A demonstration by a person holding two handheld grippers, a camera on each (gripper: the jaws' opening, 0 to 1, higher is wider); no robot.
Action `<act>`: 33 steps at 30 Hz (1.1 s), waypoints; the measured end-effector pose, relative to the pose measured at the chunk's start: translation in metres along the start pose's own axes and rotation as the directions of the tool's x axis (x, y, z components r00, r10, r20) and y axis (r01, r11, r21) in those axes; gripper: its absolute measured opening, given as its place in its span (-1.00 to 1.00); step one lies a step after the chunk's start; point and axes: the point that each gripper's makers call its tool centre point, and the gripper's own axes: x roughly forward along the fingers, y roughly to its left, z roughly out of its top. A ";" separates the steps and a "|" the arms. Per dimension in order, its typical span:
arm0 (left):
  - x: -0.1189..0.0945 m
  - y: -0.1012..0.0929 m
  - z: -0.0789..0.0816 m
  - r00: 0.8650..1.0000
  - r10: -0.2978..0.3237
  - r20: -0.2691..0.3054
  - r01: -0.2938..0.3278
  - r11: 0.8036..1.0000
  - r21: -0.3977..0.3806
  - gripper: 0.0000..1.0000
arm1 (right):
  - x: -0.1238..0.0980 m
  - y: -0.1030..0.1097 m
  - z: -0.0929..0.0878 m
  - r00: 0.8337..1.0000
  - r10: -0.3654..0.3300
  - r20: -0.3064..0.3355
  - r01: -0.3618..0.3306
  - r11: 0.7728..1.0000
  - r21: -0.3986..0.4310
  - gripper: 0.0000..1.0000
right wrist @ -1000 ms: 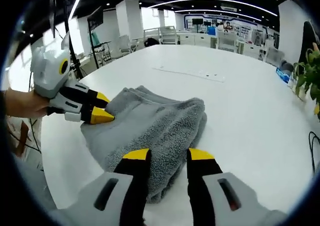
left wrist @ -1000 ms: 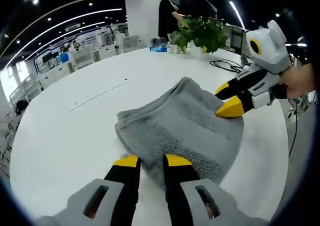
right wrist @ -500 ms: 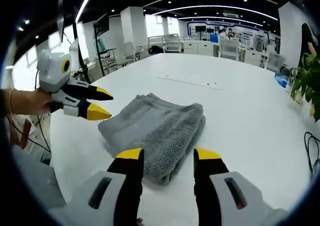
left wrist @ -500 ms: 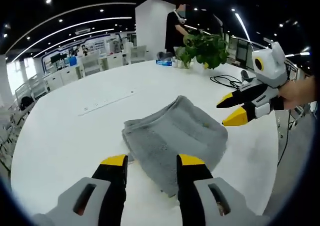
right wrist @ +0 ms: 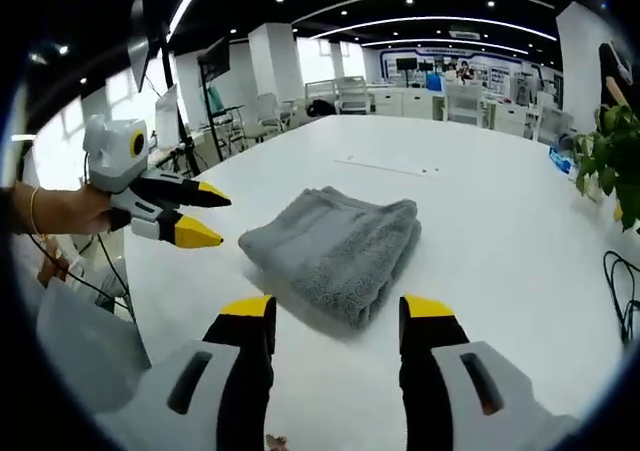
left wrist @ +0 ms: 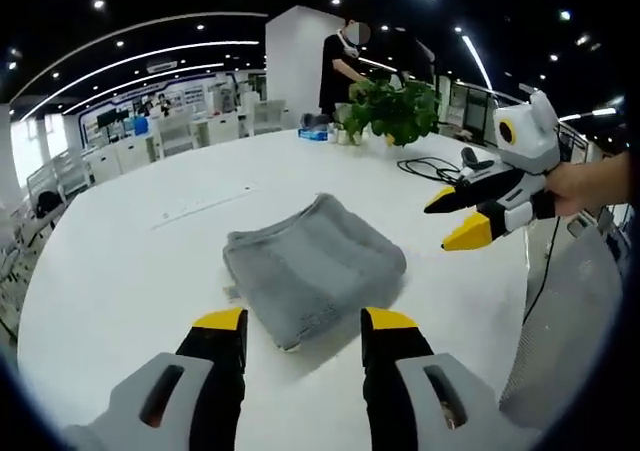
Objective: Fold the towel on the table until its edges align and the towel forms a compact rectangular stack.
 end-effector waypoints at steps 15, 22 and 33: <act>-0.045 -0.023 -0.026 0.999 0.041 0.030 -0.040 0.998 -0.046 0.11 | -0.038 0.028 -0.035 1.000 0.023 -0.008 -0.023 1.000 0.017 0.05; -0.062 -0.038 -0.038 0.997 0.051 0.055 -0.049 0.998 -0.044 0.57 | -0.054 0.038 -0.046 1.000 0.020 -0.003 -0.020 0.998 0.051 0.28; -0.071 -0.056 -0.051 0.998 0.042 0.038 -0.040 0.997 -0.066 0.78 | -0.071 0.049 -0.063 1.000 0.001 0.004 -0.001 0.996 0.085 0.78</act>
